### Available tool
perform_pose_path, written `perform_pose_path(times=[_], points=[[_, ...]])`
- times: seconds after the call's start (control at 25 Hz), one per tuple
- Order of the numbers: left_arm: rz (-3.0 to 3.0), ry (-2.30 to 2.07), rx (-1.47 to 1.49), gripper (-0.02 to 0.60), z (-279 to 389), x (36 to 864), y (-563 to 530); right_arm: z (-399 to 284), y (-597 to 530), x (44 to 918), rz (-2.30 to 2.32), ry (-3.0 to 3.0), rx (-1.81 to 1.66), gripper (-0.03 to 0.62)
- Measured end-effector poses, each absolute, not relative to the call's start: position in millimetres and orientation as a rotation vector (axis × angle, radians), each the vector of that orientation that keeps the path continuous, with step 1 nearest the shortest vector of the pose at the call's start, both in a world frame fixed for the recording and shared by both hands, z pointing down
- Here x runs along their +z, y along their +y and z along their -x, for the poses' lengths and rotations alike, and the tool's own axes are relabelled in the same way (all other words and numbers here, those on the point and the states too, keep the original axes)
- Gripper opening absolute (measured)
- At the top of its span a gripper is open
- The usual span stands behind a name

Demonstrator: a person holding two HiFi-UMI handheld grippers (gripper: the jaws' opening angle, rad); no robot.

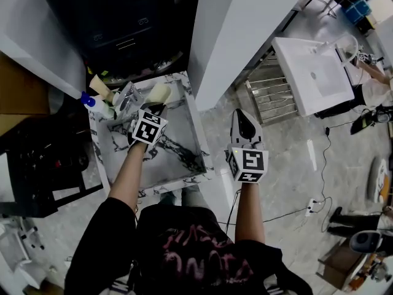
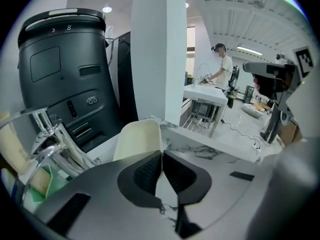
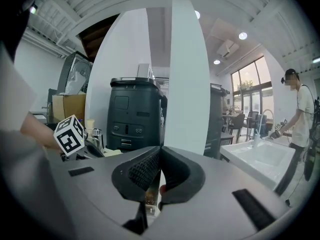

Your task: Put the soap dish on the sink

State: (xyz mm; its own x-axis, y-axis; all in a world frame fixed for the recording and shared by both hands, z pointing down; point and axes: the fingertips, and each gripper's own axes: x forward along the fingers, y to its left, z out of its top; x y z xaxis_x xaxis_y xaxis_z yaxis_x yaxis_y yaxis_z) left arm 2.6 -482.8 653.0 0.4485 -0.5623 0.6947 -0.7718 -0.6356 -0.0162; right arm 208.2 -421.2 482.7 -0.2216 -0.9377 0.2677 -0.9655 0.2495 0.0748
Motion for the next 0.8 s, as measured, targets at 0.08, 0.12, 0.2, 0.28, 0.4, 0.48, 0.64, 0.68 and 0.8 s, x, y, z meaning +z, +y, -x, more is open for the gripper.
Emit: perform_pose_path(times=[0.08, 0.12, 0.2, 0.28, 0.4, 0.48, 0.64, 0.68, 0.8], points=[[-2.39, -1.136, 0.991, 0.026, -6, 663, -488, -212, -423, 488, -1.765, -2.26, 0.169, 0.014], [-2.376, -1.13, 1.002, 0.025, -6, 668, -489, -214, -424, 491, -1.761, -2.257, 0.174, 0.014], [-2.344, -1.116, 1.037, 0.025, -4, 676, -489, -215, -427, 497, -1.751, -2.252, 0.184, 0.014], [-2.325, -1.102, 1.07, 0.026, -4, 683, -490, -216, -429, 502, -1.741, -2.248, 0.191, 0.014], [-2.317, -1.099, 1.084, 0.026, -5, 692, -495, -219, -432, 510, -1.723, -2.239, 0.199, 0.014], [-2.307, -1.096, 1.077, 0.031, -5, 697, -497, -221, -433, 514, -1.715, -2.233, 0.204, 0.014], [-2.293, -1.094, 1.075, 0.031, -5, 703, -500, -230, -438, 517, -1.717, -2.22, 0.211, 0.014], [-2.295, -1.098, 1.069, 0.031, -6, 703, -501, -232, -439, 517, -1.719, -2.217, 0.212, 0.014], [-2.298, -1.113, 1.063, 0.031, -6, 704, -502, -235, -440, 519, -1.726, -2.214, 0.214, 0.014]])
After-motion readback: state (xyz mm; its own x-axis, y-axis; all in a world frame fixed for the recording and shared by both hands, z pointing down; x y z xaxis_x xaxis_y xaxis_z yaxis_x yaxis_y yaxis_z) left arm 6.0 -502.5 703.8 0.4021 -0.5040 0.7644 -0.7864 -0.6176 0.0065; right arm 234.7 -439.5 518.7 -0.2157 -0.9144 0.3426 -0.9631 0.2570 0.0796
